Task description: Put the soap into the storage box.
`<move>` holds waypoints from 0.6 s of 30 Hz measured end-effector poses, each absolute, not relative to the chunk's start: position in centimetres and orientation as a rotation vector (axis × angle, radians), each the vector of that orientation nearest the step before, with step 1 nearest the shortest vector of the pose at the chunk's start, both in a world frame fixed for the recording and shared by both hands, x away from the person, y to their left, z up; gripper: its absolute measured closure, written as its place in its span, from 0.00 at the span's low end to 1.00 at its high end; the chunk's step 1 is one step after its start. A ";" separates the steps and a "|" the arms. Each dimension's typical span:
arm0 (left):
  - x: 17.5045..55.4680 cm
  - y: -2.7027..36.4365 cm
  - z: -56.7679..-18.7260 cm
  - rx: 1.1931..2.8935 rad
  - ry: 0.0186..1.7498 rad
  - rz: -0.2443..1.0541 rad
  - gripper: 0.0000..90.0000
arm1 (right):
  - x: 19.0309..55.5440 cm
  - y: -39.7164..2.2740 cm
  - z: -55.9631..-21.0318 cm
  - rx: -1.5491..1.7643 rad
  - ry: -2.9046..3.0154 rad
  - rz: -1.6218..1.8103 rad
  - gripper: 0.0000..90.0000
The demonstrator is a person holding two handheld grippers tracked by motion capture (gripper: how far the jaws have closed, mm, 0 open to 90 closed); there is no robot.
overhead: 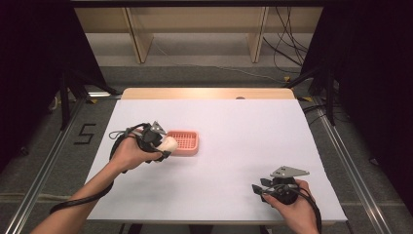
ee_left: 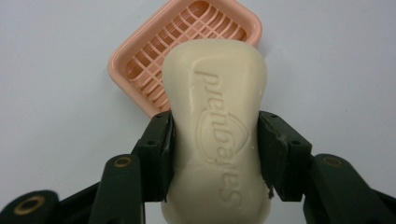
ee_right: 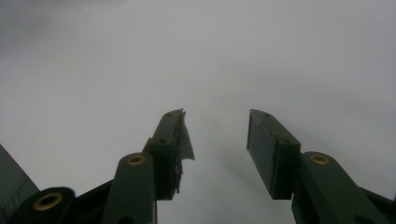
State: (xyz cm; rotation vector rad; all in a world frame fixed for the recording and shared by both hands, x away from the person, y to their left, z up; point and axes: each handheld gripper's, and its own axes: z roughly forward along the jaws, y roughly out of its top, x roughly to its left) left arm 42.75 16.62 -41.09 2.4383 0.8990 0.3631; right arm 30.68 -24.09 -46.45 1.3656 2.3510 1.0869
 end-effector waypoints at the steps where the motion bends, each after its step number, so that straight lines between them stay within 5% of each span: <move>1: 42.8 16.6 -41.1 2.439 0.897 0.370 0.54 | 30.7 -24.1 -46.4 1.367 2.350 1.087 0.63; 18: 43.3 16.2 -41.1 2.448 0.890 0.371 0.54 | 30.7 -24.3 -46.5 1.338 2.346 1.090 0.63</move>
